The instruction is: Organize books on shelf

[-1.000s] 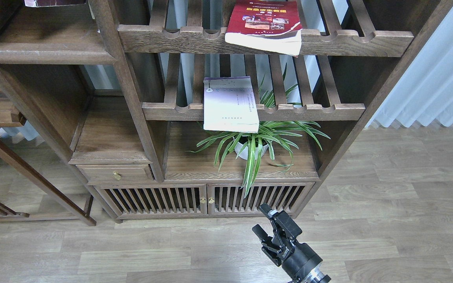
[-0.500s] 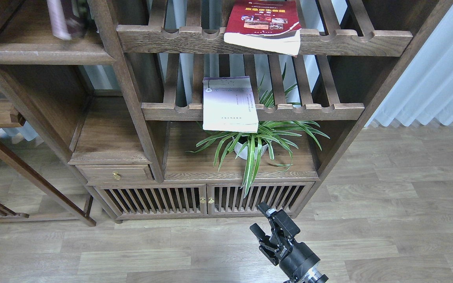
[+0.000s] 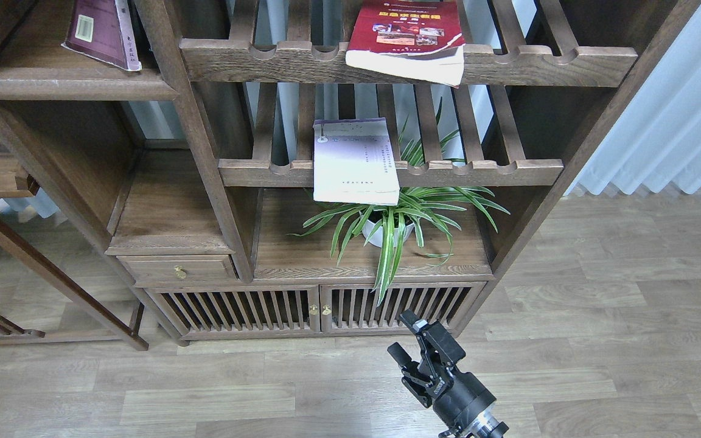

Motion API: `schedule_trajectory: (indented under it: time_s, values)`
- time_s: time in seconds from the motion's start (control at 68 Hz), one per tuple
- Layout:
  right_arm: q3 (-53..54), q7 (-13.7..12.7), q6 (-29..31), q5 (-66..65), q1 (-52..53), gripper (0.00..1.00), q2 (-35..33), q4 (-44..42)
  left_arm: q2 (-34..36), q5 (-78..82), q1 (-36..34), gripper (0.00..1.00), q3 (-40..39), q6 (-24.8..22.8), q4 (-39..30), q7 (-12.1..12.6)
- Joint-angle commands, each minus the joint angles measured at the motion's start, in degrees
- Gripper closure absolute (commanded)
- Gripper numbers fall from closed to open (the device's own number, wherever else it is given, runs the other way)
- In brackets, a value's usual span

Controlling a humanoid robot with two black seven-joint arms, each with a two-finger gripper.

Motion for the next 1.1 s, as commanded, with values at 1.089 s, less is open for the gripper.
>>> schedule_trajectory:
  time_s: [1.089]
  values:
    - [2.66,6.68,-3.64,-3.43,19.49,0.01,-4.57,17.04,2.91,-10.02,56.01,0.54,-23.46,0.01,-37.63,1.07]
